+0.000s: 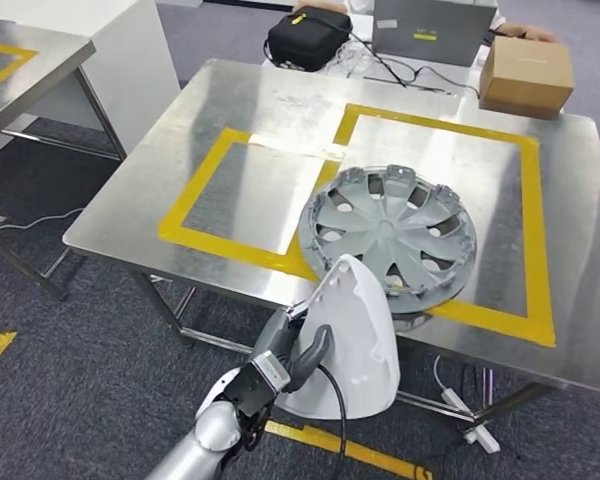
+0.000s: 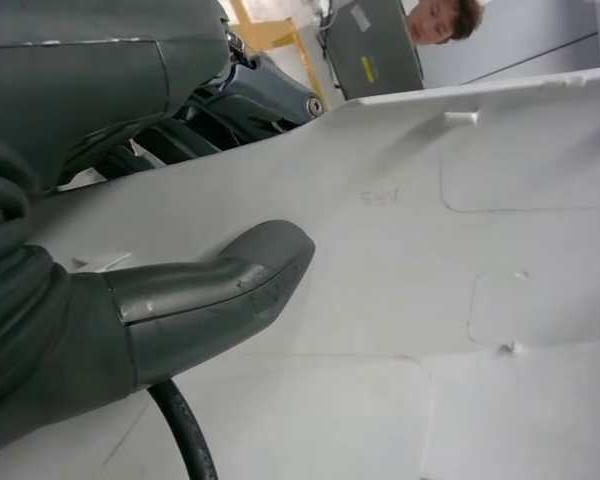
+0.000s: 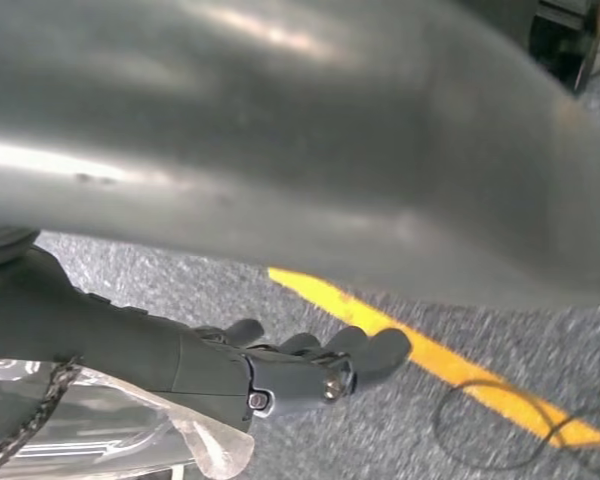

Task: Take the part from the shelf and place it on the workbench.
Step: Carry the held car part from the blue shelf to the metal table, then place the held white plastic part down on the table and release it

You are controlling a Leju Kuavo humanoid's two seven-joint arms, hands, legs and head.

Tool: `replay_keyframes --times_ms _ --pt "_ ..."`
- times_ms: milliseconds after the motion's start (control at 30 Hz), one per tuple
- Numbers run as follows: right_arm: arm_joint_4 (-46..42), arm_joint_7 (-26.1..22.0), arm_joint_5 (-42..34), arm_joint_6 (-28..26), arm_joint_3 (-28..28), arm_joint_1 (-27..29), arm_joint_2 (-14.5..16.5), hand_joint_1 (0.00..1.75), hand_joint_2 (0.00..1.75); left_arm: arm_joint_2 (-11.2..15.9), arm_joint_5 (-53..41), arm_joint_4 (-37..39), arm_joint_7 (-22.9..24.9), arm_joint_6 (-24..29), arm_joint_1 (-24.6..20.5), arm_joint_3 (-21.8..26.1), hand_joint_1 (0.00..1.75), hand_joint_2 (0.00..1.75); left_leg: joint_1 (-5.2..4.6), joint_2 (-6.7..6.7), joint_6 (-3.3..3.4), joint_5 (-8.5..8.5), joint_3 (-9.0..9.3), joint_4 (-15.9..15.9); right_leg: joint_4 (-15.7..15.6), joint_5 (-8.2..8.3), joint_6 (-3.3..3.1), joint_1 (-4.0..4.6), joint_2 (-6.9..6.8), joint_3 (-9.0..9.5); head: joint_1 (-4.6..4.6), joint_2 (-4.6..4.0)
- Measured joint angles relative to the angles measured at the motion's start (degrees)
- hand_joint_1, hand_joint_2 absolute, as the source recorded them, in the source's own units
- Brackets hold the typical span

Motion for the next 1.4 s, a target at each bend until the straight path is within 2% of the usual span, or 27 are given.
replay_keyframes --times_ms 67,133,167,200,233,300,333,367,467,533,567,667,700,733,767,833,867,900,967,1033,1100,1167,1200,1233,1267,1333,1400 --pt "0.0 -0.14 0.3 0.4 0.03 -0.27 -0.03 0.0 0.0 -0.15 -1.12 -0.14 0.33 0.09 -0.96 -0.12 1.75 1.75 0.25 0.05 0.36 -0.3 0.95 -0.52 4.43 -0.66 0.49 -0.12 -0.15 -3.04 0.18 0.0" --pt "0.01 -0.15 0.53 0.55 0.05 -0.47 -0.04 0.0 0.0 -0.18 -1.68 -0.2 0.49 0.11 -1.52 -0.19 1.75 1.75 0.28 0.07 0.56 -0.89 1.43 -0.58 10.25 -3.28 1.03 -0.33 -0.24 -7.53 0.3 0.0" --pt "0.01 -0.15 0.59 0.59 0.05 -0.48 -0.04 0.0 0.0 -0.19 -2.16 -0.21 0.52 0.25 -1.64 -0.19 1.75 1.75 0.29 0.07 0.56 -1.24 1.72 -0.57 12.11 -4.51 1.27 -0.44 -0.27 -9.42 0.29 0.0" --pt "0.01 -0.22 0.63 0.66 0.05 -0.44 -0.05 0.0 0.0 -0.19 -2.86 -0.21 0.52 0.59 -1.75 -0.19 1.75 1.75 0.31 0.04 0.51 -1.62 2.14 -0.56 12.46 -4.81 1.43 -0.54 -0.29 -10.54 0.3 0.0" --pt "0.01 -0.46 0.65 0.8 0.05 -0.41 -0.05 0.0 0.0 -0.18 -4.02 -0.25 0.58 1.25 -1.94 -0.2 1.75 1.75 0.36 0.0 0.41 -2.05 2.68 -0.55 10.92 -3.62 1.54 -0.63 -0.32 -10.7 0.3 0.0" --pt "0.01 -1.57 0.58 1.22 0.05 -0.42 -0.05 0.0 0.0 -0.12 -8.17 -0.52 1.32 3.79 -2.96 -0.24 1.75 1.75 0.52 -0.05 -0.02 -3.01 3.9 -0.57 4.37 1.74 1.65 -0.75 -0.51 -9.09 0.3 0.0" --pt "0.04 -2.2 0.6 1.49 0.05 -0.49 -0.03 0.0 0.0 0.01 -11.33 -0.68 2.09 5.58 -4.0 -0.27 1.75 1.75 0.54 -0.06 -0.3 -3.39 4.36 -0.55 1.37 3.69 1.51 -0.67 -0.67 -8.38 0.35 0.0" --pt "0.08 -2.75 0.7 1.82 0.1 -0.6 -0.02 0.0 0.0 0.21 -15.76 -0.81 3.25 7.88 -5.47 -0.32 1.75 1.75 0.52 -0.06 -0.63 -3.69 4.56 -0.56 -0.37 4.91 1.08 -0.53 -0.8 -7.84 0.37 0.0" --pt "0.14 -3.34 1.63 3.25 0.58 -0.85 0.02 0.0 0.0 1.29 -33.44 -0.35 7.92 15.17 -11.93 -0.7 1.75 1.75 0.43 -0.05 -1.63 -3.98 4.71 -0.37 -0.97 5.42 -0.74 -0.23 -0.92 -7.36 0.26 0.0" --pt "0.14 -3.16 2.66 4.33 1.16 -0.94 0.02 0.0 0.0 2.1 -45.52 1.64 11.48 18.86 -17.68 -1.14 1.75 1.75 0.49 0.04 -2.22 -4.68 4.19 1.06 -1.23 5.58 -1.39 -0.39 -0.94 -6.85 0.13 0.0" --pt "0.14 -3.08 3.18 4.8 1.5 -1.06 0.03 0.0 0.0 2.55 -51.29 3.54 13.45 20.38 -20.96 -1.43 1.75 1.75 0.53 0.09 -2.5 -5.67 3.12 3.2 -1.35 5.57 -1.62 -0.47 -0.97 -6.58 0.07 0.0" --pt "0.15 -3.1 4.56 5.42 2.52 -1.35 0.03 0.0 0.0 4.46 -67.69 13.4 19.33 23.28 -31.71 -2.92 1.75 1.75 0.61 0.17 -2.96 -9.36 -2.55 13.24 -1.39 5.26 -2.1 -0.35 -0.86 -6.19 -0.02 0.0" --pt "0.16 -3.12 4.94 5.43 2.84 -1.37 0.03 0.0 0.0 5.28 -71.43 17.66 20.58 23.57 -35.18 -3.45 1.75 1.75 0.6 0.17 -2.92 -9.36 -3.84 14.86 -1.39 5.18 -2.22 -0.27 -0.7 -6.05 -0.02 0.0" --pt "0.16 -3.12 5.28 5.43 3.13 -1.37 0.03 0.0 0.0 6.13 -73.81 21.87 21.24 23.77 -38.4 -3.85 1.75 1.75 0.56 0.17 -2.73 -8.2 -4.22 14.42 -1.39 5.1 -2.32 -0.17 -0.49 -5.89 -0.03 0.0" --pt "0.16 -3.11 5.54 5.43 3.41 -1.37 0.05 0.0 0.0 6.95 -75.01 25.88 21.36 24.02 -41.48 -4.1 1.75 1.75 0.46 0.17 -2.37 -5.93 -3.67 11.88 -1.39 5.03 -2.39 -0.02 -0.24 -5.69 -0.03 0.0" --pt "0.22 -3.08 5.89 5.45 3.89 -1.32 0.24 0.0 0.0 8.41 -75.73 32.5 21.03 24.8 -46.68 -4.29 1.75 1.75 -0.02 0.28 -1.15 -1.02 -1.58 4.5 -1.46 4.91 -2.43 0.15 0.12 -5.45 0.13 0.0" --pt "0.27 -3.07 5.97 5.48 4.08 -1.29 0.38 0.0 0.0 8.97 -76.06 35.35 21.17 25.02 -48.79 -4.35 1.75 1.75 -0.34 0.34 -0.66 0.3 -0.64 1.42 -1.55 4.94 -2.3 0.11 0.17 -5.51 0.15 0.0" --pt "0.32 -3.05 6.01 5.61 4.21 -1.27 0.5 0.0 0.0 9.5 -76.43 37.58 21.65 25.0 -50.43 -4.43 1.75 1.75 -0.63 0.35 -0.32 0.84 -0.21 -0.29 -1.67 4.98 -2.1 -0.03 0.15 -5.66 0.14 0.0" --pt "0.43 -3.06 6.02 6.13 4.38 -1.27 0.75 0.0 0.0 10.85 -77.11 41.69 23.28 24.13 -53.15 -4.61 1.75 1.75 -0.85 0.26 -0.14 0.84 0.15 -1.56 -1.96 5.11 -1.54 -0.18 0.09 -5.81 -0.06 0.0" --pt "0.49 -2.82 5.97 6.75 4.49 -1.25 0.93 0.0 0.0 12.64 -77.23 45.22 24.42 23.04 -55.6 -4.58 1.75 1.75 -0.34 0.4 -0.13 1.34 0.66 -2.46 -1.26 4.39 -1.09 -0.08 0.01 -6.45 -0.07 0.0" --pt "0.49 -1.86 5.9 7.31 4.53 -1.14 0.95 0.0 0.0 14.84 -77.03 48.61 25.62 22.39 -58.03 -4.23 1.75 1.75 0.24 0.73 -0.22 1.59 1.19 -3.17 3.47 1.86 -0.56 -0.16 -0.16 -9.05 0.03 0.0" --pt "0.49 -0.72 5.87 7.79 4.52 -0.85 0.93 0.0 0.0 17.26 -76.55 51.55 27.76 22.9 -59.47 -3.46 1.75 1.75 0.46 0.96 -0.28 1.45 1.28 -3.25 11.05 -0.94 0.11 -0.55 -0.32 -12.98 0.07 0.0" --pt "0.49 -0.38 5.87 7.94 4.52 -0.67 0.89 0.0 0.0 18.48 -76.23 52.62 28.93 23.67 -59.6 -2.89 1.75 1.75 0.61 1.01 -0.4 1.33 1.35 -3.24 13.38 -1.23 0.42 -0.8 -0.39 -14.34 0.06 0.0" --pt "0.49 -0.14 5.89 8.05 4.51 -0.52 0.85 0.0 0.0 19.69 -75.95 53.57 29.97 24.59 -59.5 -2.19 1.75 1.75 0.81 1.02 -0.61 1.19 1.46 -3.21 13.65 -0.44 0.74 -1.03 -0.47 -14.71 0.07 0.0" --pt "0.49 0.0 5.89 8.12 4.51 -0.42 0.81 0.0 0.0 20.94 -75.72 54.39 30.79 25.58 -59.28 -1.49 1.75 1.75 1.07 0.98 -0.9 1.01 1.63 -3.14 11.61 1.35 1.03 -1.26 -0.55 -13.91 0.07 0.0" --pt "0.51 -0.01 5.9 8.2 4.51 -0.39 0.78 0.0 0.0 23.12 -75.6 55.63 31.7 27.43 -58.7 -0.31 1.75 1.75 1.41 0.76 -1.8 0.43 1.88 -2.69 4.13 5.28 1.55 -1.68 -0.62 -10.2 0.15 0.0" --pt "0.57 -0.04 5.94 8.25 4.51 -0.48 0.78 0.0 0.0 25.13 -75.53 56.5 32.16 28.9 -57.94 0.57 1.75 1.75 1.4 0.45 -2.74 0.0 1.67 -1.96 -0.71 6.22 1.21 -1.8 -0.5 -7.52 0.19 0.0"
